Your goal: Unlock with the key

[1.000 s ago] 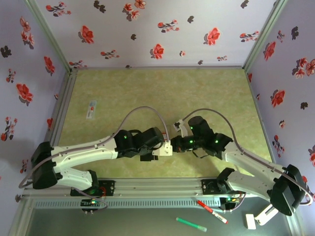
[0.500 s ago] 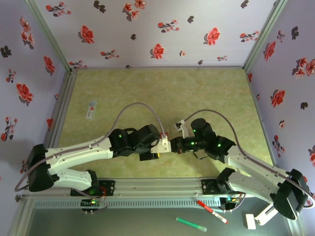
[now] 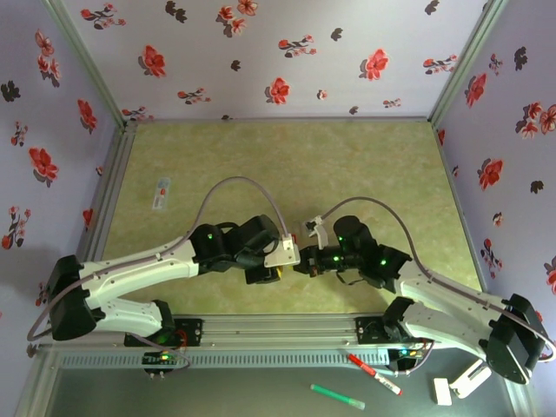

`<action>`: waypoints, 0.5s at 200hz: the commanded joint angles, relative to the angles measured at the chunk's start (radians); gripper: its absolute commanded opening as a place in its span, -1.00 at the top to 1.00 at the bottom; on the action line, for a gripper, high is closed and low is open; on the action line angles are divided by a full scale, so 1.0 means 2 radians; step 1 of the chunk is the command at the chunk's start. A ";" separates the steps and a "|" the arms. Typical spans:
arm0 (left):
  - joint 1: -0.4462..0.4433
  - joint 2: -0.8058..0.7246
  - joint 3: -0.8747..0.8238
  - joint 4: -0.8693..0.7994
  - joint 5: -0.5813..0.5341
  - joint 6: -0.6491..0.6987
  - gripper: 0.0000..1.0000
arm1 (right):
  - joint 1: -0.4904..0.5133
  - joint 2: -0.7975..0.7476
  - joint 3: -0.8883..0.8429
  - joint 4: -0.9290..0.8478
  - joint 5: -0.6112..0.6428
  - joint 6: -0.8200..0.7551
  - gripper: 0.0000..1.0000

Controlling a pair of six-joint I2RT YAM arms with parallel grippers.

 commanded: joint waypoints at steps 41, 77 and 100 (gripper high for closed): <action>-0.026 -0.023 0.036 0.197 0.092 0.045 1.00 | 0.022 0.020 -0.001 -0.032 0.005 -0.017 1.00; -0.042 -0.017 0.028 0.212 0.068 0.062 1.00 | 0.018 0.043 -0.005 0.004 -0.001 0.013 1.00; -0.066 -0.013 0.002 0.262 -0.047 0.106 1.00 | 0.013 0.060 -0.011 0.074 0.005 0.092 1.00</action>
